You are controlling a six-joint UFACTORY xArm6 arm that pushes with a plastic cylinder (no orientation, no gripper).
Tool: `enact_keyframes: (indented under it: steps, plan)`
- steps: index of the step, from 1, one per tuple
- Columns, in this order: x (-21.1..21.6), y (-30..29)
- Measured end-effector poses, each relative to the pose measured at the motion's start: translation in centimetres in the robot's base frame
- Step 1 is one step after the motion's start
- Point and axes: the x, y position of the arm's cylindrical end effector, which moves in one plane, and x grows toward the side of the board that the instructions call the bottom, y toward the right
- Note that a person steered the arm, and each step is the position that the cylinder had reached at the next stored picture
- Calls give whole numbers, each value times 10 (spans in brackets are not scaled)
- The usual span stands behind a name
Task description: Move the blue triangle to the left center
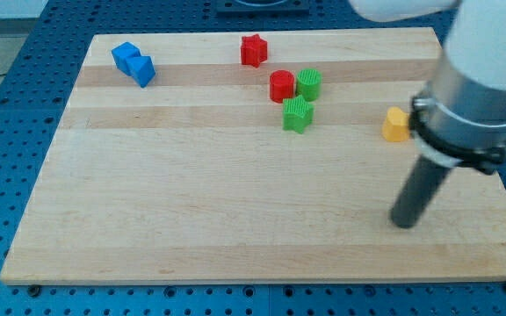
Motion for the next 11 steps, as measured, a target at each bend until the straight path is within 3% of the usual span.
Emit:
enact_keyframes:
  steps: [1,3,4,5,6,7,8,10,11]
  plan:
    - [-23,-134]
    - [-182,-322]
    - [-250,-398]
    - [-341,-401]
    - [-334,-322]
    - [-285,-313]
    - [-276,-317]
    - [-218,-358]
    - [-169,-359]
